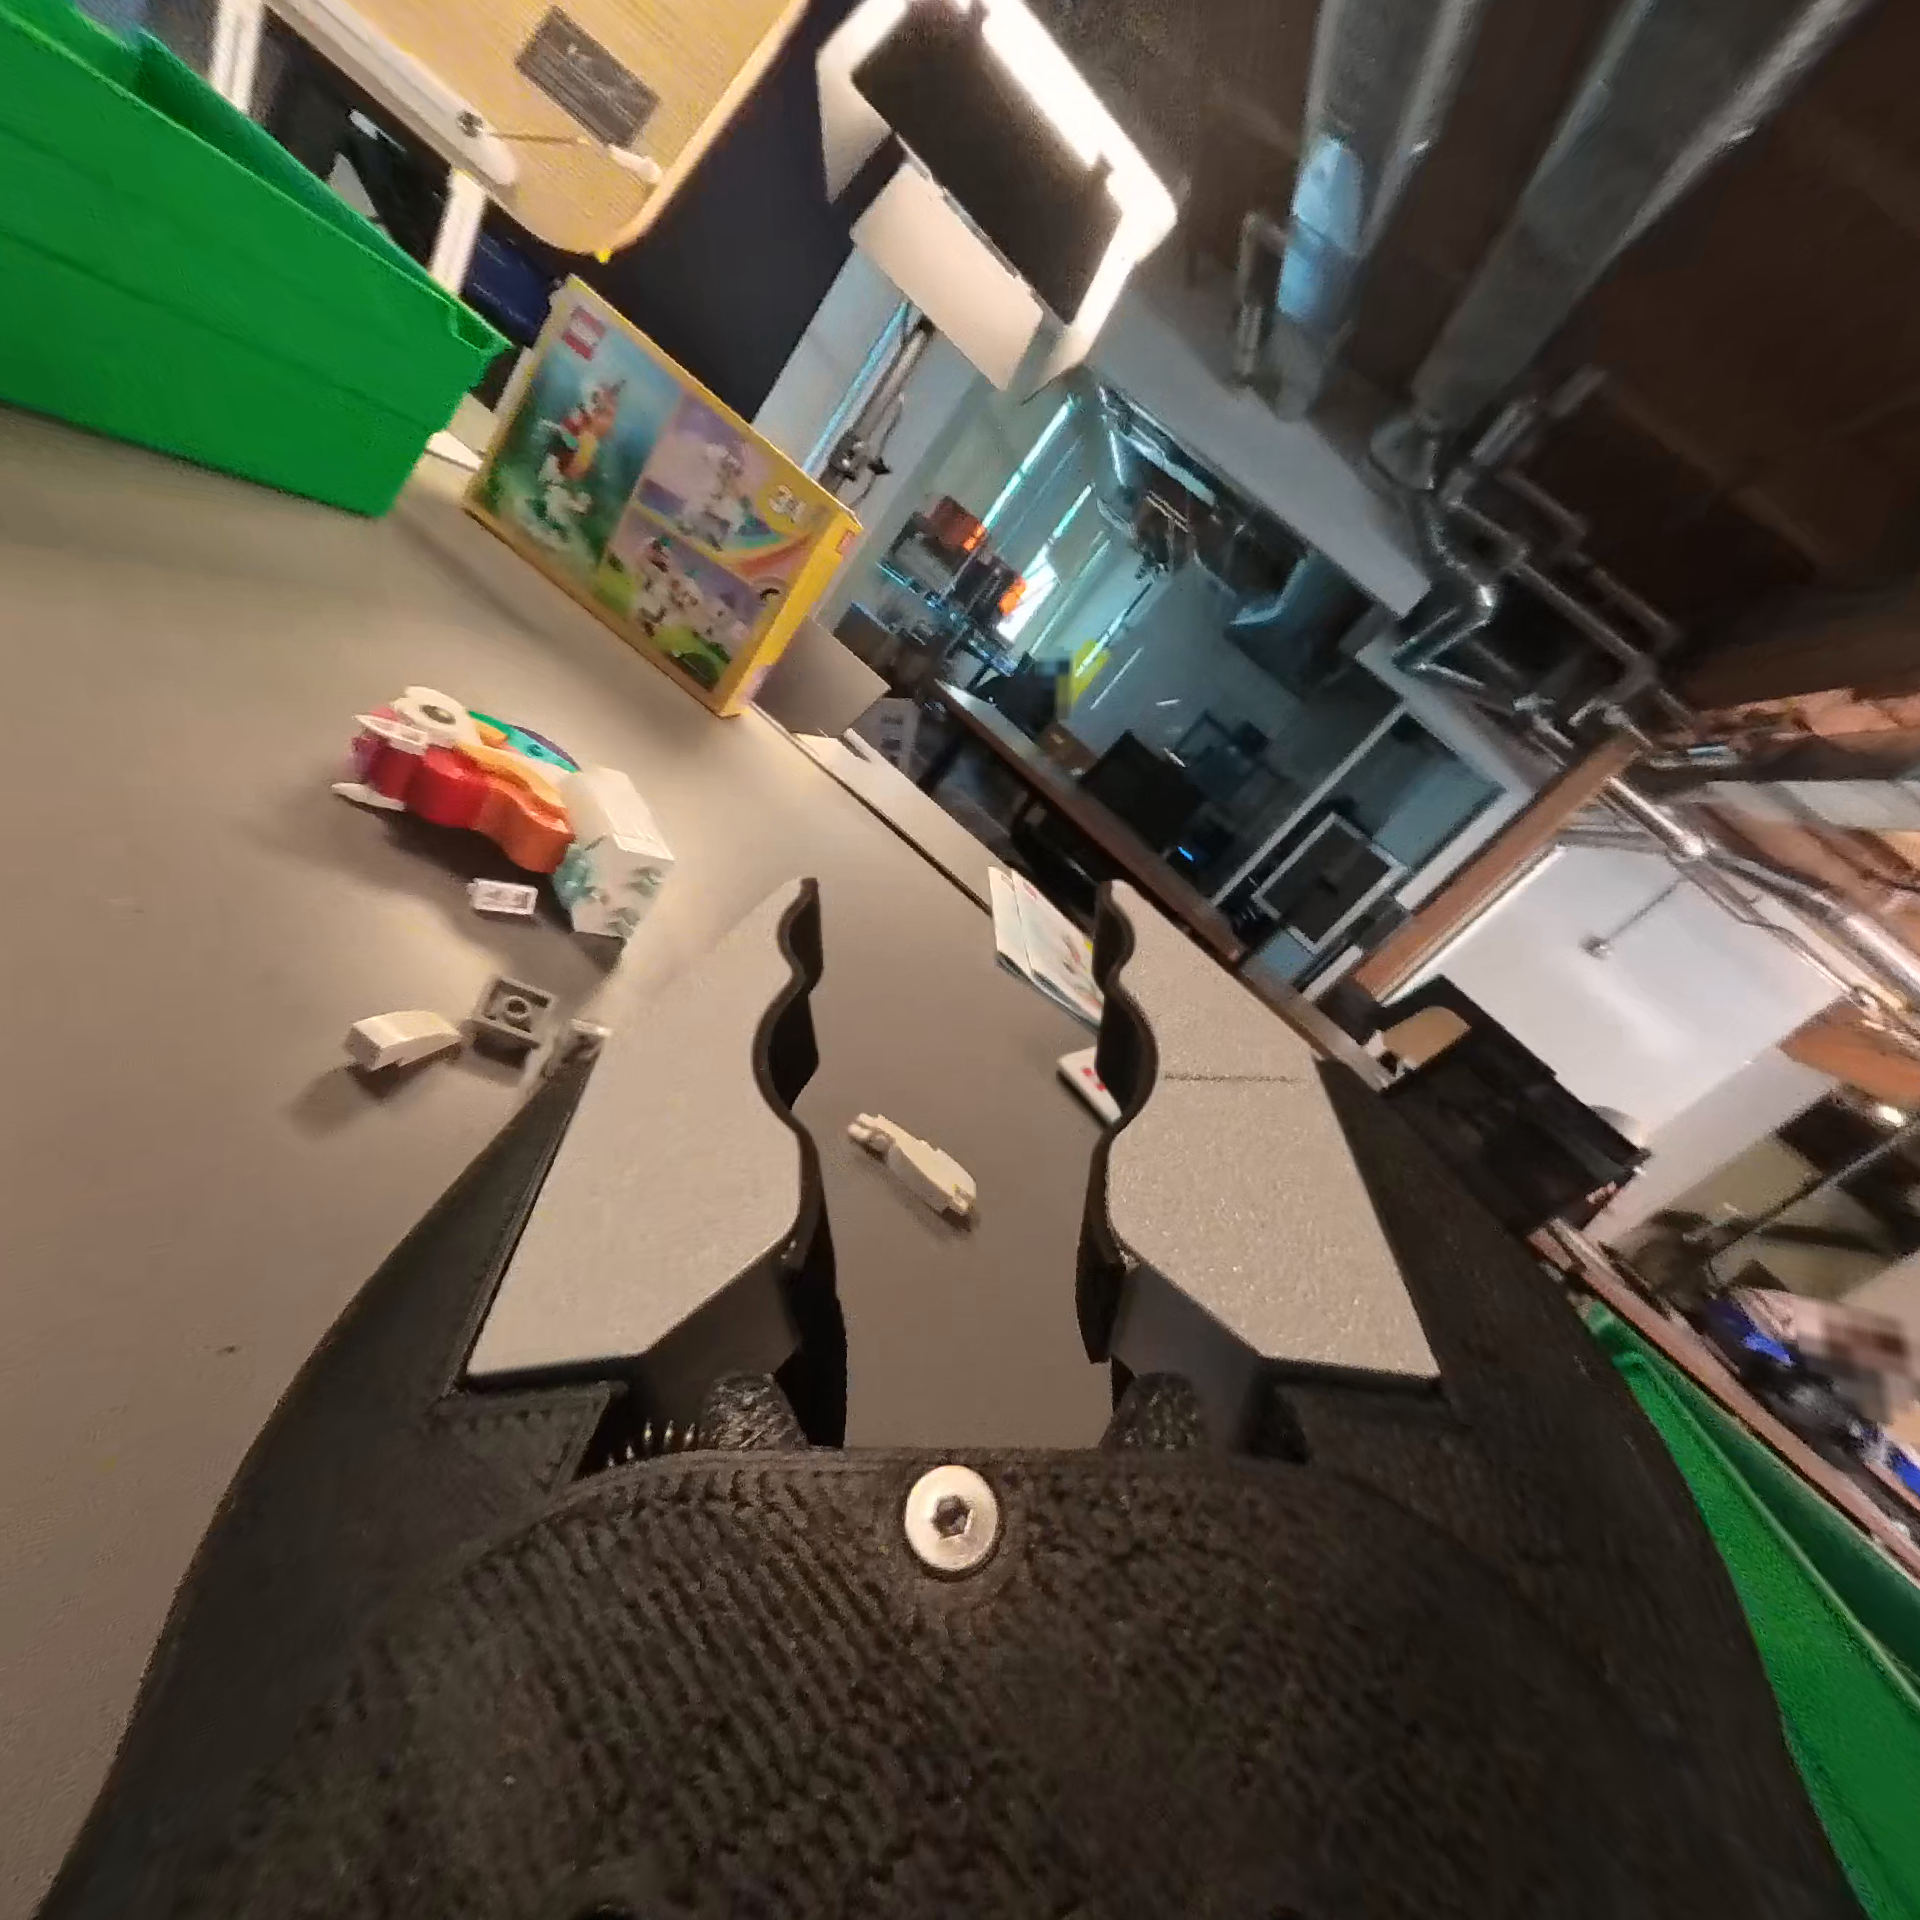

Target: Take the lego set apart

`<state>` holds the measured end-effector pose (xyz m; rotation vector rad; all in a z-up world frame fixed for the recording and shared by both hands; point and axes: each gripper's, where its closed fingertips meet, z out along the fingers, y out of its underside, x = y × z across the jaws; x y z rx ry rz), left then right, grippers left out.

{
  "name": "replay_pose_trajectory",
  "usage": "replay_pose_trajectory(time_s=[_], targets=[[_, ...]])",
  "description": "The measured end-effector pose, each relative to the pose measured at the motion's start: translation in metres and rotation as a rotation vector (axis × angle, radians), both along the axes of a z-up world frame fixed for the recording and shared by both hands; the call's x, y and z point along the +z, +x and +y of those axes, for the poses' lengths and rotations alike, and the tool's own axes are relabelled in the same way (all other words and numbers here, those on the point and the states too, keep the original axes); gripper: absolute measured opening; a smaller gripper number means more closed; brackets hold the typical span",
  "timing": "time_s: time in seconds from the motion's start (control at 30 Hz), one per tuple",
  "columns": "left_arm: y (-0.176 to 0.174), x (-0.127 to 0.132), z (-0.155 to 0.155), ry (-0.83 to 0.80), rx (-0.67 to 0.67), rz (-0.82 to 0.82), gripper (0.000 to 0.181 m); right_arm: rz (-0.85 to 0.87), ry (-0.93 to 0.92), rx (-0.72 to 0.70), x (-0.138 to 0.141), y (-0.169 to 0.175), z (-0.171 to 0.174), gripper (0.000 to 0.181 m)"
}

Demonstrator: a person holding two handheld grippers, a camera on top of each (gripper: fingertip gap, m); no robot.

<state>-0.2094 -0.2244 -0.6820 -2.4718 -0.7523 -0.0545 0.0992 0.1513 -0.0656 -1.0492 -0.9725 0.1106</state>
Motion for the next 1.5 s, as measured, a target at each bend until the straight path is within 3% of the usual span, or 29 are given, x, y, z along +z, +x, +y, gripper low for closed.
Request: replay_pose_trajectory(time_s=[0.1, 0.27, 0.4, 0.57, 0.77, 0.9, 1.0, 1.1, 1.23, 1.33, 1.43, 1.5], targets=[[0.003, -0.046, 0.034, 0.015, 0.058, -0.11, 0.052, 0.031, 0.031, 0.022, 0.007, 0.001, -0.007, 0.046], [-0.008, -0.1, 0.081, 0.152, 0.355, -0.285, 0.041, 0.036, -0.007, -0.019, 0.003, 0.006, 0.0, 0.044], [-0.013, -0.138, 0.085, 0.172, 0.594, -0.431, 0.041, -0.065, 0.032, -0.095, -0.006, 0.004, 0.007, 0.042], [-0.018, -0.165, 0.076, 0.201, 0.822, -0.469, 0.032, -0.175, 0.042, -0.206, -0.02, 0.008, 0.021, 0.042], [-0.007, -0.179, 0.086, 0.092, 0.847, -0.474, 0.047, -0.289, -0.028, -0.394, -0.04, 0.025, 0.05, 0.042], [-0.025, -0.189, 0.103, 0.17, 0.924, -0.486, 0.058, -0.39, -0.028, -0.457, -0.053, 0.026, 0.057, 0.042], [-0.049, -0.203, 0.11, 0.21, 0.93, -0.381, 0.069, -0.465, -0.032, -0.497, -0.062, 0.028, 0.061, 0.042], [-0.062, -0.221, 0.11, 0.108, 0.867, -0.203, 0.072, -0.499, -0.038, -0.542, -0.066, 0.034, 0.066, 0.041], [-0.062, -0.239, 0.119, 0.036, 0.829, -0.133, 0.081, -0.502, -0.06, -0.568, -0.069, 0.04, 0.069, 0.04], [-0.066, -0.24, 0.126, 0.058, 0.858, -0.083, 0.075, -0.497, -0.083, -0.582, -0.071, 0.045, 0.071, 0.038], [-0.068, -0.247, 0.119, -0.072, 0.836, 0.01, 0.061, -0.502, -0.1, -0.615, -0.073, 0.051, 0.075, 0.037], [-0.068, -0.248, 0.12, -0.084, 0.866, 0.008, 0.063, -0.51, -0.102, -0.618, -0.074, 0.052, 0.075, 0.035]])
